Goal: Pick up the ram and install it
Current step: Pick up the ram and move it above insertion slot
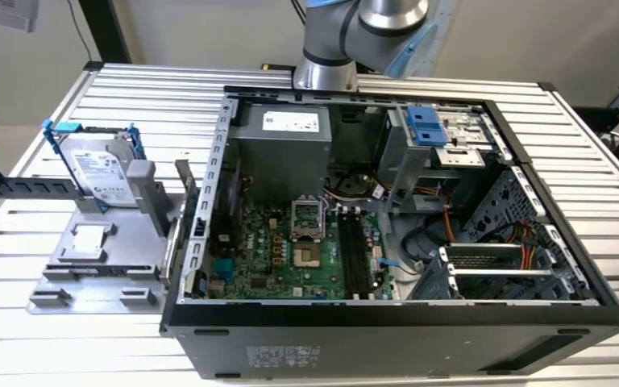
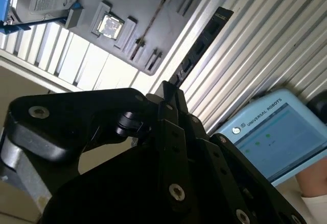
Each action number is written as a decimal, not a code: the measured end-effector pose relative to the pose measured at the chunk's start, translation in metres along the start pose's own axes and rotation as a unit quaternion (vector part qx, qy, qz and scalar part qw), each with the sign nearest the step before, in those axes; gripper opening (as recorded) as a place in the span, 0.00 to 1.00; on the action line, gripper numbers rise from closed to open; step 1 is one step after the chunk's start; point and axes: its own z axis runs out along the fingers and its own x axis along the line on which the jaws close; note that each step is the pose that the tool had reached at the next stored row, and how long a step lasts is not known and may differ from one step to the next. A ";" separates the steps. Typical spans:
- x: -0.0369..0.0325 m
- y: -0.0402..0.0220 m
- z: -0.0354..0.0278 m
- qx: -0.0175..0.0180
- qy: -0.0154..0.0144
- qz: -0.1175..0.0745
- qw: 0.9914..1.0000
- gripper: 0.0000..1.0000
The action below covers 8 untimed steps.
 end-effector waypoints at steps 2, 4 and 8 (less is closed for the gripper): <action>0.0000 -0.0014 -0.0001 0.000 0.000 0.000 1.000 0.00; 0.0000 -0.0051 -0.0001 -0.001 0.000 0.000 1.000 0.00; -0.0002 -0.0146 -0.0004 -0.002 0.000 0.000 1.000 0.00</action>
